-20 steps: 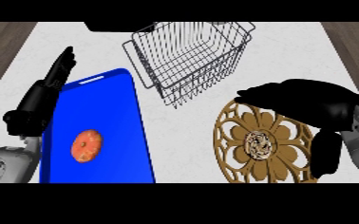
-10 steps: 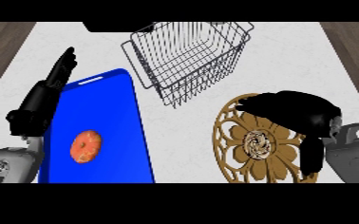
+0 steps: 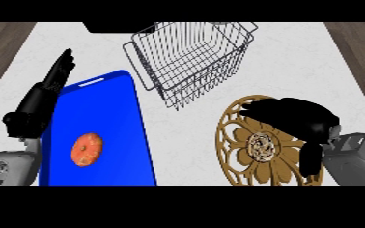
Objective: Pick the cupcake from the placemat and place it in the basket
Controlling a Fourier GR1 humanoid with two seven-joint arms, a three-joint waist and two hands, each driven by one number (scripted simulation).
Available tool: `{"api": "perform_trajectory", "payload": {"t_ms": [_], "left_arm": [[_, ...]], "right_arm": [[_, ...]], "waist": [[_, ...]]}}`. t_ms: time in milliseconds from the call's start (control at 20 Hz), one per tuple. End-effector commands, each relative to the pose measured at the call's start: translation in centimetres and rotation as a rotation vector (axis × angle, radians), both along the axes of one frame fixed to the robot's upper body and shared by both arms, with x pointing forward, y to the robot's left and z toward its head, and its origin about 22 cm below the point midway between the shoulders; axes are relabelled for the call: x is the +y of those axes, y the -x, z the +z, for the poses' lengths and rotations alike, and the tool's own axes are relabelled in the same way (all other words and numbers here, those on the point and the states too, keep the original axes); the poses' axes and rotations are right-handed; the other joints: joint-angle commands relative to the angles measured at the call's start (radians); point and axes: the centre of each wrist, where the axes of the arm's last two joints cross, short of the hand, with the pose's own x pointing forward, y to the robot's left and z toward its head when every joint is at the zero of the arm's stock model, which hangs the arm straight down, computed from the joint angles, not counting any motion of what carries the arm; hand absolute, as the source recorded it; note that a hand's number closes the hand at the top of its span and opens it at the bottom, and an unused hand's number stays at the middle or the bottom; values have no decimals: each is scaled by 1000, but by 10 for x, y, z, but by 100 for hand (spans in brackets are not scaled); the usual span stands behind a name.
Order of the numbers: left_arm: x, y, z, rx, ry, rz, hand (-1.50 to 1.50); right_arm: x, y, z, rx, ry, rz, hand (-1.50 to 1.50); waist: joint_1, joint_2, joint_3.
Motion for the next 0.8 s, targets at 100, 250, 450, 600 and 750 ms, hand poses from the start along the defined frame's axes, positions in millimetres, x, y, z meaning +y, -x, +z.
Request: {"api": "perform_trajectory", "payload": {"t_ms": [100,250,450,600,750], "left_arm": [[-9,0,-5,-1,6,5,0],[2,0,2,4,5,-10,0],[4,6,-10,8,11,9,0],[14,-1,13,-4,-7,-4,0],[-11,3,-6,-11,-10,-2,0]], "right_arm": [[10,-11,-12,-15,-28,-13,-150],[4,-8,-32,13,-33,-17,-150],[15,15,-40,5,-35,-28,-150],[-4,10,-52,18,-14,-11,-150],[-18,2,-46,22,0,-34,-150]], "waist": [[1,0,0],[1,0,0],[-2,-1,0],[0,-1,0],[-1,-1,0]]}}
